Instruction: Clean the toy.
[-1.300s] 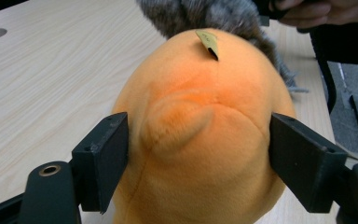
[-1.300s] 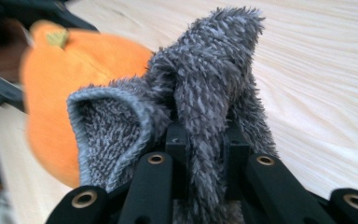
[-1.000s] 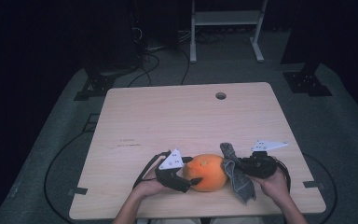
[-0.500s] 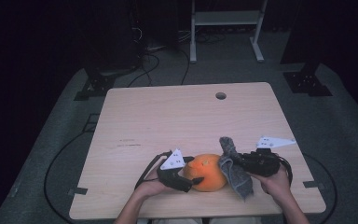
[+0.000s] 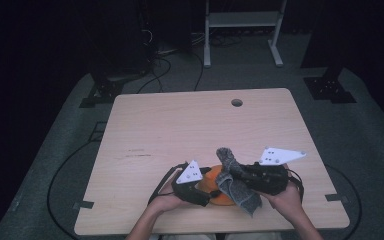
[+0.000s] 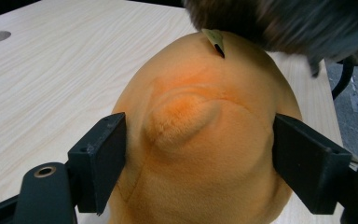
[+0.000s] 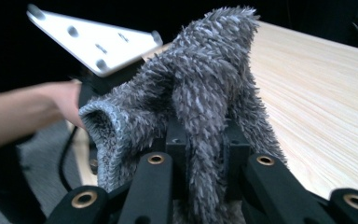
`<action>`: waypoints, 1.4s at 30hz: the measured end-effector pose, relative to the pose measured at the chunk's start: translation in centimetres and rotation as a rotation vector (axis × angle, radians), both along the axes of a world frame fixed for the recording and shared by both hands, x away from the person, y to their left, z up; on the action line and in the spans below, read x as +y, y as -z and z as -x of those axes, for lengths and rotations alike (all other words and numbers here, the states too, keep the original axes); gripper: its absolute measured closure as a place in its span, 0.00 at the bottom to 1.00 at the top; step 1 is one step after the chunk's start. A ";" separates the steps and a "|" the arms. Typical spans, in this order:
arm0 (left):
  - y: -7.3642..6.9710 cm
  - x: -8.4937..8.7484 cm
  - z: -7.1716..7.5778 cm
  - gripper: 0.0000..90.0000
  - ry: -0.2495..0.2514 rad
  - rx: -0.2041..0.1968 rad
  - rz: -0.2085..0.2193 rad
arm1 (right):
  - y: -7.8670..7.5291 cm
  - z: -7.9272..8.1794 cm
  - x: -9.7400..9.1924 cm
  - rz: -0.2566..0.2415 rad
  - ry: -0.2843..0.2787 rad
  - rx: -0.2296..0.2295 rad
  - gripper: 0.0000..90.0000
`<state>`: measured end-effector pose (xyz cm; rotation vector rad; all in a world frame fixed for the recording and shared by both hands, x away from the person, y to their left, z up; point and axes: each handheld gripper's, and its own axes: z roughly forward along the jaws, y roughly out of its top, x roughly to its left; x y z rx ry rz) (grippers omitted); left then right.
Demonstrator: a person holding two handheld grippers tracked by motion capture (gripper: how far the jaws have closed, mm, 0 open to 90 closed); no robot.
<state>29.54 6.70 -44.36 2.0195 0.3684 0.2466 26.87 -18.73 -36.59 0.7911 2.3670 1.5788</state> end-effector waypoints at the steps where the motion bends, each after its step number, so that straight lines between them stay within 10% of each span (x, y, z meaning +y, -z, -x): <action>1: 0.0 -0.1 0.1 0.23 -0.002 0.000 0.001 | 0.2 -0.1 0.1 0.013 0.004 0.003 0.85; 4: -0.1 -0.4 0.3 0.23 0.013 -0.011 0.000 | 2.0 -1.0 0.1 0.099 0.044 0.032 0.85; 16: 0.0 -0.1 0.1 0.23 0.019 0.010 0.001 | 6.8 -3.7 -5.5 0.056 0.181 0.195 0.86; 23: 0.1 0.3 -0.2 0.23 0.011 0.024 -0.001 | 4.5 -2.6 -5.0 0.000 0.128 0.130 0.86; 28: 0.1 0.4 -0.4 0.23 0.011 0.032 0.006 | 6.3 -3.2 -4.7 0.049 0.127 0.180 0.86; 31: 0.1 0.4 -0.4 0.23 0.012 0.032 0.004 | 7.3 -3.8 -5.3 0.159 0.205 0.190 0.86; 42: 0.2 -0.1 -0.6 0.22 -0.001 0.027 0.015 | 3.2 -2.1 -4.8 0.021 0.115 0.088 0.85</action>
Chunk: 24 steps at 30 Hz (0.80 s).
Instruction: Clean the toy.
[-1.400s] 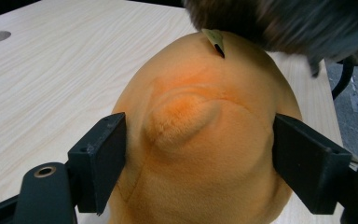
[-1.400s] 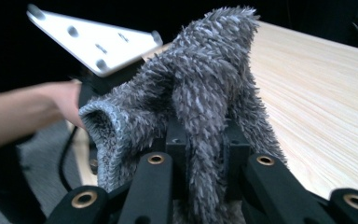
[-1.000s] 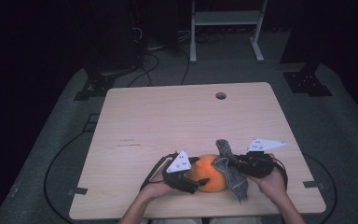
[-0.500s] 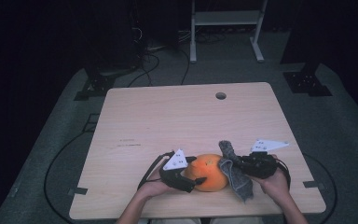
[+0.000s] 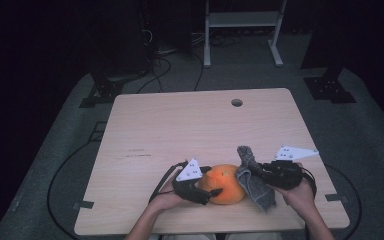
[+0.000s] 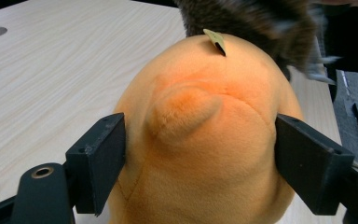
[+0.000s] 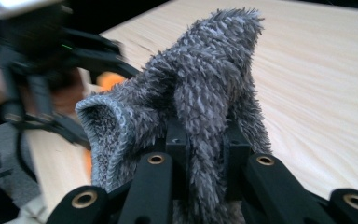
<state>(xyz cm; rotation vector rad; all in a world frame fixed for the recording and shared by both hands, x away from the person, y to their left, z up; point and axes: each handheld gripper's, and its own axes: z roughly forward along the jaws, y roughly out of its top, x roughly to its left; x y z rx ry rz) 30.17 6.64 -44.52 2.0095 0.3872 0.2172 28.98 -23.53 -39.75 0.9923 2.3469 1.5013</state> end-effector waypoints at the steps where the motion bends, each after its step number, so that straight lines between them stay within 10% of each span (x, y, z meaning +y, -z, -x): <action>1: 0.0 -0.1 0.0 0.22 -0.004 0.001 0.003 | -0.4 0.2 0.4 -0.005 -0.015 -0.009 0.85; 6: -0.1 -0.6 0.2 0.22 0.000 -0.013 -0.001 | -2.1 1.2 3.1 0.002 -0.099 -0.072 0.85; 10: -0.1 -0.3 0.2 0.22 0.014 -0.002 -0.002 | -0.1 0.2 3.6 0.098 -0.073 -0.032 0.85; 13: -0.7 -0.1 0.1 0.21 0.065 0.046 0.021 | 1.6 -0.7 2.1 0.001 -0.068 0.054 0.85; 24: -0.4 0.9 -0.5 0.10 0.099 0.068 -0.029 | 1.3 -0.4 1.9 0.026 -0.064 0.034 0.85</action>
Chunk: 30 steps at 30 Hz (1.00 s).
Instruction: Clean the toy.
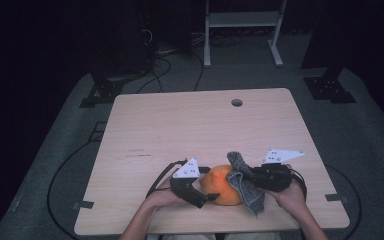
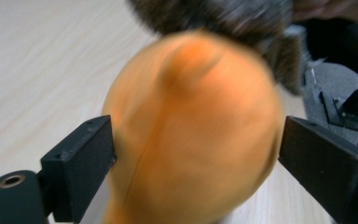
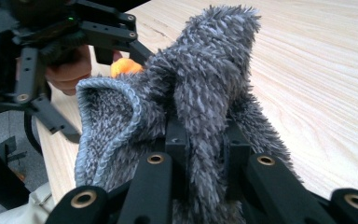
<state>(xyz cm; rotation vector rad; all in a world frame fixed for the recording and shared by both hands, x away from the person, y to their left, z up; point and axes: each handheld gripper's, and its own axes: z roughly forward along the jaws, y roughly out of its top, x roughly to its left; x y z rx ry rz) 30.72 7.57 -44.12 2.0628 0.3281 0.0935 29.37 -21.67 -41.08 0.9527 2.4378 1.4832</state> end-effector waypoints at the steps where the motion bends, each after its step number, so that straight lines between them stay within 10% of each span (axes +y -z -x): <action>1: 0.2 0.0 -0.1 0.10 -0.001 0.014 -0.014 | 0.0 0.0 -0.1 0.003 -0.002 -0.002 0.85; 7: 0.8 -1.2 0.1 0.08 0.011 -0.031 -0.058 | -0.5 0.2 0.1 0.018 0.000 -0.011 0.85; 17: -0.2 -1.2 0.8 0.37 -0.037 -0.110 -0.020 | -2.4 1.3 1.1 0.034 0.001 -0.097 0.85; 22: -2.0 -0.4 1.0 0.40 -0.050 -0.107 0.062 | -1.5 0.6 -0.6 -0.037 0.048 -0.051 0.85; 30: -2.0 -0.1 0.9 0.40 -0.065 -0.102 0.048 | 0.9 -0.4 -0.9 -0.017 0.088 0.016 0.85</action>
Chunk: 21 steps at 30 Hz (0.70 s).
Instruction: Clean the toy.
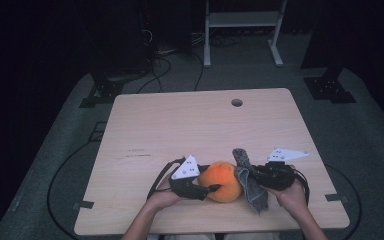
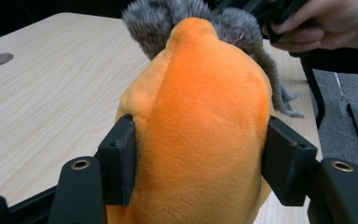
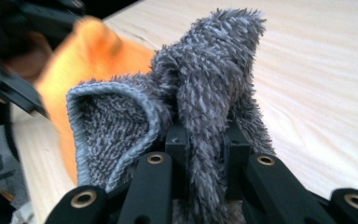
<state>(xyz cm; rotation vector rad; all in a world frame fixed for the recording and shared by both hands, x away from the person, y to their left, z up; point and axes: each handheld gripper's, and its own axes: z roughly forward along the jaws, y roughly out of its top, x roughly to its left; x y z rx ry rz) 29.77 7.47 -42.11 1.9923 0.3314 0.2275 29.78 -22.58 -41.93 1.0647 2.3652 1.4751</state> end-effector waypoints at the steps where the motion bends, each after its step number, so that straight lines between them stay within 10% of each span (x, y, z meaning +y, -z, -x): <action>1: 0.0 0.0 0.0 0.40 -0.001 -0.002 -0.002 | 0.2 -0.1 0.0 0.019 0.007 0.001 0.85; 13: -2.1 -0.5 1.0 0.40 -0.024 -0.082 -0.043 | -5.2 2.4 1.3 -0.087 -0.058 -0.140 0.86; 21: -1.3 0.0 0.4 0.40 -0.019 -0.014 -0.039 | -2.0 0.9 1.4 -0.074 -0.029 -0.046 0.86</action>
